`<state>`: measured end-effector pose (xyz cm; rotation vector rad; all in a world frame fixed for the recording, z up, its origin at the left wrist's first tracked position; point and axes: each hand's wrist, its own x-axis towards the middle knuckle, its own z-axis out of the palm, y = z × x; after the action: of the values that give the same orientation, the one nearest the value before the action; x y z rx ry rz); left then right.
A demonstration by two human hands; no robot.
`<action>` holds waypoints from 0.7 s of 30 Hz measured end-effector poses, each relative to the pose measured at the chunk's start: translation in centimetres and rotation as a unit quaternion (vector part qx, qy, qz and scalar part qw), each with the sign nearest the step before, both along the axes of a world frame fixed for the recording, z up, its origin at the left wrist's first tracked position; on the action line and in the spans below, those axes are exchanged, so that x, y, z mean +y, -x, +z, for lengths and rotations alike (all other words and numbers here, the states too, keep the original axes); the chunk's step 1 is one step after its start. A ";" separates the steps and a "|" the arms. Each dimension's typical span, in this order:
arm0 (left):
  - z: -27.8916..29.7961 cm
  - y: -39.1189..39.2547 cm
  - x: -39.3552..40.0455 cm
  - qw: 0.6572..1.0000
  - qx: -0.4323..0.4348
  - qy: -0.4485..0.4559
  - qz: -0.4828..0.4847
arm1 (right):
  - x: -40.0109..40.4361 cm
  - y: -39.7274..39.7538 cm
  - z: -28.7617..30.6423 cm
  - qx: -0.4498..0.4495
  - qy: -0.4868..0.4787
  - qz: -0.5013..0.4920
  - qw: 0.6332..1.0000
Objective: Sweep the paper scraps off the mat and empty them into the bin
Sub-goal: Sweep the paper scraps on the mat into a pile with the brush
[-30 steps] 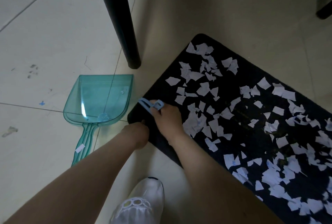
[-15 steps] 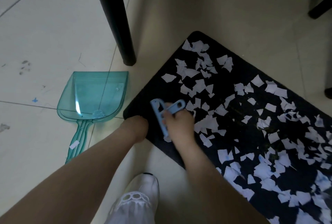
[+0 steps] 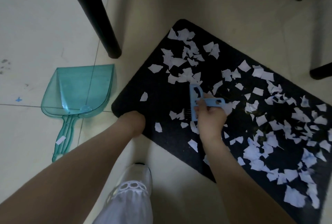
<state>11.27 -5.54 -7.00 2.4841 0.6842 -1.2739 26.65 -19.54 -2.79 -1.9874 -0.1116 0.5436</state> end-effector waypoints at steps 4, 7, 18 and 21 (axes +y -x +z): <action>0.2 -0.7 -0.5 0.999 -0.022 -0.024 0.000 | 2.1 6.3 -0.3 0.056 -0.020 0.121 0.991; 0.3 -0.5 -0.7 1.000 -0.001 -0.023 -0.005 | 1.5 9.3 -2.2 0.036 0.036 0.197 0.979; -0.7 -0.6 -0.3 0.999 0.012 -0.033 -0.030 | -2.0 -1.3 -0.2 -0.098 0.122 -0.001 0.988; -0.4 -0.8 -0.2 0.998 0.007 -0.038 -0.038 | -0.2 3.3 -0.2 -0.011 0.047 0.024 0.999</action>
<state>12.03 -5.78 -7.37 2.5882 0.6594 -1.3179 23.38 -19.71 -2.96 -2.0880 -0.1500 0.5665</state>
